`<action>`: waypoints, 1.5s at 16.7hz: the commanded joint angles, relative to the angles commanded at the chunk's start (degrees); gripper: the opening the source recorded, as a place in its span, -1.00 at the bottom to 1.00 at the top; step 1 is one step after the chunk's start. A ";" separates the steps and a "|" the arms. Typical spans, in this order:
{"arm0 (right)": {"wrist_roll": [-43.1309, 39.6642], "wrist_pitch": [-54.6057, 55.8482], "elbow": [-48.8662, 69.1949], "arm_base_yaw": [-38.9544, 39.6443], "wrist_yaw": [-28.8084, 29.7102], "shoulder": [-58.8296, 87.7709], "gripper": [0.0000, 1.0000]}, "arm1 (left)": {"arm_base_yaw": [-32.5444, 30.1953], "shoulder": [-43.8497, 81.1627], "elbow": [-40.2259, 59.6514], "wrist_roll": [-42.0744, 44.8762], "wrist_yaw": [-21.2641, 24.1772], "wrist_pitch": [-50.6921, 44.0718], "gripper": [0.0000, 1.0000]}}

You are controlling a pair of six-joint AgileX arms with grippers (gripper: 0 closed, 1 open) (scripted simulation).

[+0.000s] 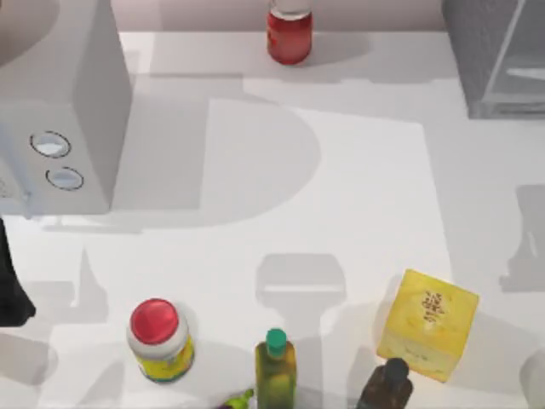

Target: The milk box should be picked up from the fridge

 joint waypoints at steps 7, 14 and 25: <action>-0.42 -11.40 -7.33 3.67 3.21 -18.31 -1.00 | 0.00 0.00 0.00 0.00 0.00 0.00 1.00; -0.33 -11.03 -6.89 3.72 3.05 -17.72 -1.00 | 0.00 0.00 0.00 0.00 0.00 0.00 1.00; -0.41 13.79 16.89 14.34 -2.71 27.47 -1.00 | 0.00 0.00 0.00 0.00 0.00 0.00 1.00</action>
